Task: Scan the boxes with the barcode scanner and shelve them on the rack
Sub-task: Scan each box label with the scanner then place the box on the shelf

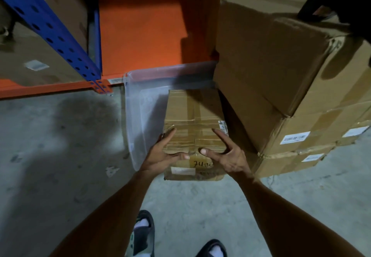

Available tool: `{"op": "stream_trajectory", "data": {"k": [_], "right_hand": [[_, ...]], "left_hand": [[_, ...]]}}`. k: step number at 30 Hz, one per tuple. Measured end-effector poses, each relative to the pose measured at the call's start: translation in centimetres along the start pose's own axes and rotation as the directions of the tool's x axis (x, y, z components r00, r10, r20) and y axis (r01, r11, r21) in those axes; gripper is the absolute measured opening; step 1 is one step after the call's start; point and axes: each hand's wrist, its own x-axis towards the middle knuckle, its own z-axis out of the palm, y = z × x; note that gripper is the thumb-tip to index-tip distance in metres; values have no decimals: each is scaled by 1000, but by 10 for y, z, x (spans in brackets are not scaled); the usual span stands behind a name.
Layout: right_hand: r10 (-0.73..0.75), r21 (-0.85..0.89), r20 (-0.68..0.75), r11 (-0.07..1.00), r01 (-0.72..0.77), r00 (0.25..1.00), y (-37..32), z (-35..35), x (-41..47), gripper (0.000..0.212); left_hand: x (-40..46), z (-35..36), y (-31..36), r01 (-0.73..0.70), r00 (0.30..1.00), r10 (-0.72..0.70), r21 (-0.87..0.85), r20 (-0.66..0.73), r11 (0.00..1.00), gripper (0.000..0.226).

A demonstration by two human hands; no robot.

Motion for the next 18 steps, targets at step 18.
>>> {"op": "stream_trajectory", "data": {"k": [18], "right_hand": [[-72, -73, 19, 995, 73, 997, -102, -19, -70, 105]], "left_hand": [[-80, -54, 106, -16, 964, -6, -80, -266, 997, 72]]}}
